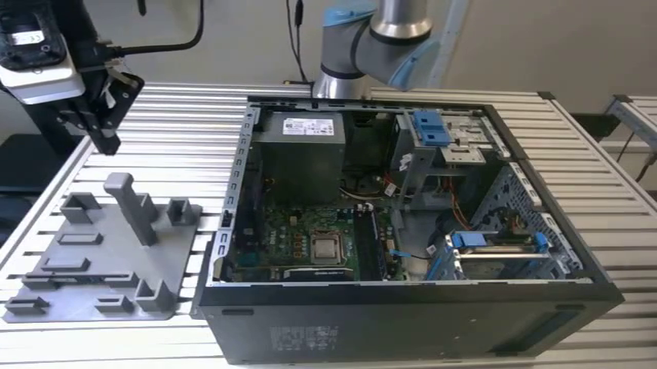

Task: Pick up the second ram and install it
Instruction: 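Reach for the second ram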

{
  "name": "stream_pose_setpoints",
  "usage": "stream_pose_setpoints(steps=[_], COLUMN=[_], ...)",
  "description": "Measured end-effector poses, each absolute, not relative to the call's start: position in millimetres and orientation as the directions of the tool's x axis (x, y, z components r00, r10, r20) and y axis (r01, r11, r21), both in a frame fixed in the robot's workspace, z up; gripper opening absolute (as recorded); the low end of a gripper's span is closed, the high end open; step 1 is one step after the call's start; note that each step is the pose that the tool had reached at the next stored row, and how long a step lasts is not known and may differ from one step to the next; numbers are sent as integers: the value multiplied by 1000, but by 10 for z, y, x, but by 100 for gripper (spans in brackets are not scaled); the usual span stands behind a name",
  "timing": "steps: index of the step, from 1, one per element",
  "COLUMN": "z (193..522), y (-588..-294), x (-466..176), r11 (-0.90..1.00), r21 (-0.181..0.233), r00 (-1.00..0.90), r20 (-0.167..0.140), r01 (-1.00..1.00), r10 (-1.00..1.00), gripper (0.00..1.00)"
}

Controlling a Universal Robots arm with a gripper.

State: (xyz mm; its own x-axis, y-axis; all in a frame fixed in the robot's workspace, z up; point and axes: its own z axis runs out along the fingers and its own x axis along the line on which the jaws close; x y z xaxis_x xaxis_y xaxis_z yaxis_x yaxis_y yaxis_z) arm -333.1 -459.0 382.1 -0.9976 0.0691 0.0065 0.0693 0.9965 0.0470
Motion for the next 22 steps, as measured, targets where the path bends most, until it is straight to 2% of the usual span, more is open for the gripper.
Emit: stream_pose_setpoints(steps=[22], z=[3793], y=[-4638], x=[-3833], r11=[997], r21=[47], r00=[-998], r20=[8], r01=[61], r10=[60], gripper=[11])
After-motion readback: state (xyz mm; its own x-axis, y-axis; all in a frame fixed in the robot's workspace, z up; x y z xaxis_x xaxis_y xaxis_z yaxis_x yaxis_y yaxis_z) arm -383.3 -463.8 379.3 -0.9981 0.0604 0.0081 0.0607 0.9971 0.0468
